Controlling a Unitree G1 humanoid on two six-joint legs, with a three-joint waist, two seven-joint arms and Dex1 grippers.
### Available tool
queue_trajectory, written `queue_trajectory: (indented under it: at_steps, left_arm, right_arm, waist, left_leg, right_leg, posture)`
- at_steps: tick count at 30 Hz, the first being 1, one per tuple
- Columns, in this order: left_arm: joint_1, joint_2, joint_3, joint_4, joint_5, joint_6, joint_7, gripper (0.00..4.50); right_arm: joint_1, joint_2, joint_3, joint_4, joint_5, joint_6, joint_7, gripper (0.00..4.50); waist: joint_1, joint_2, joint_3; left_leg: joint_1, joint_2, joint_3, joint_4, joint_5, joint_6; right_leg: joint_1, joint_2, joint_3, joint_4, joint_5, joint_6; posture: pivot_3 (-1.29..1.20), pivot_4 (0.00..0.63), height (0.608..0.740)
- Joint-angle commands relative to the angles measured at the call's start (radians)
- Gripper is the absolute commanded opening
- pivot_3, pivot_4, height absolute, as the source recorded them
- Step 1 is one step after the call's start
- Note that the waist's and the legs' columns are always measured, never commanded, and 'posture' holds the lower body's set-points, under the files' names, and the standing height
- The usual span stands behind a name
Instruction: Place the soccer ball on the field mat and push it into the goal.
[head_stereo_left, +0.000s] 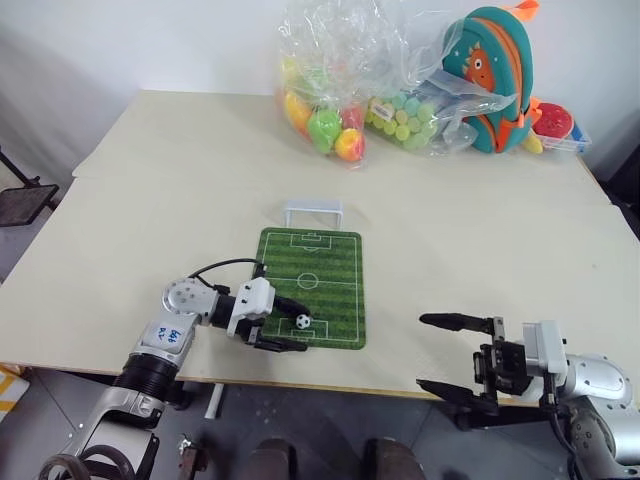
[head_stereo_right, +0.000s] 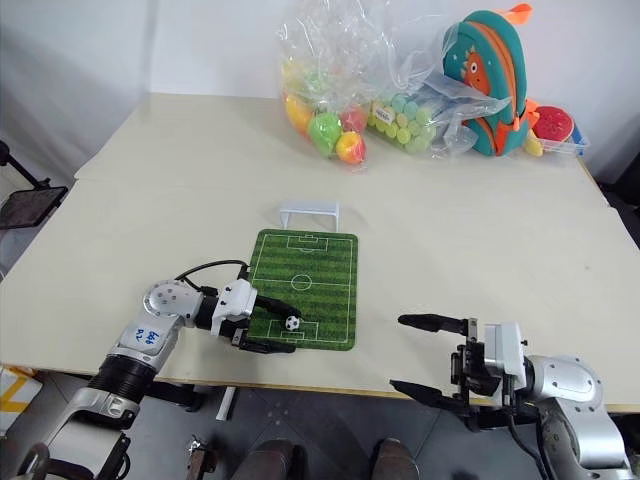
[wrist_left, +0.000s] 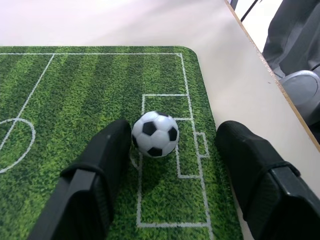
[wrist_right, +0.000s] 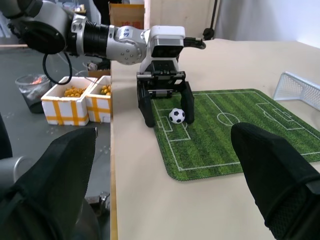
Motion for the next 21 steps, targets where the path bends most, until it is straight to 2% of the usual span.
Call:
queue_trajectory:
  at_steps: [1,7,10,18,21]
  left_arm:
    - [-0.009,0.000,0.023,-0.014,-0.024,-0.010,-0.003,3.17]
    - [-0.028,0.006,0.071,-0.041,-0.073,0.003,-0.004,3.17]
    - [-0.013,0.028,0.114,-0.108,-0.149,0.028,-0.045,3.17]
    - [0.140,0.250,0.297,-0.283,-0.281,0.180,-0.085,3.17]
    - [0.259,0.304,0.358,-0.286,-0.289,0.181,-0.089,2.61]
  right_arm:
    - [-0.003,0.005,0.006,-0.039,0.009,0.005,-0.009,4.50]
    - [-0.001,0.010,0.024,-0.049,0.012,0.023,-0.016,4.50]
    - [0.004,0.014,0.033,-0.054,0.014,0.030,-0.020,4.50]
    - [-0.018,0.028,-0.012,-0.042,0.020,0.004,-0.040,4.50]
    - [-0.040,0.045,-0.034,-0.031,0.006,-0.043,-0.054,4.50]
  waist:
    - [0.000,0.000,0.000]
    - [-0.001,0.000,0.000]
    - [-0.001,0.000,0.000]
    - [-0.016,0.001,0.000]
    - [-0.022,0.001,0.001]
  left_leg:
    - [0.000,0.000,0.000,0.000,0.000,0.000]
    - [0.000,0.000,0.000,0.000,0.000,0.000]
    - [0.000,0.000,0.000,0.000,0.000,0.000]
    - [0.000,0.001,-0.001,-0.001,0.000,0.000]
    - [0.001,0.001,-0.002,-0.002,0.000,0.000]
  right_leg:
    - [0.000,0.000,0.000,0.000,0.000,0.000]
    - [0.000,0.000,0.000,0.000,0.000,0.000]
    - [0.000,0.000,0.000,0.000,0.000,0.000]
    - [0.000,0.000,0.000,0.000,0.000,0.000]
    - [0.000,0.000,0.000,-0.001,0.000,0.000]
  posture:
    - [0.00,0.150,0.740]
    - [0.00,0.150,0.740]
    - [0.00,0.150,0.740]
    - [0.00,0.150,0.740]
    - [0.00,0.150,0.740]
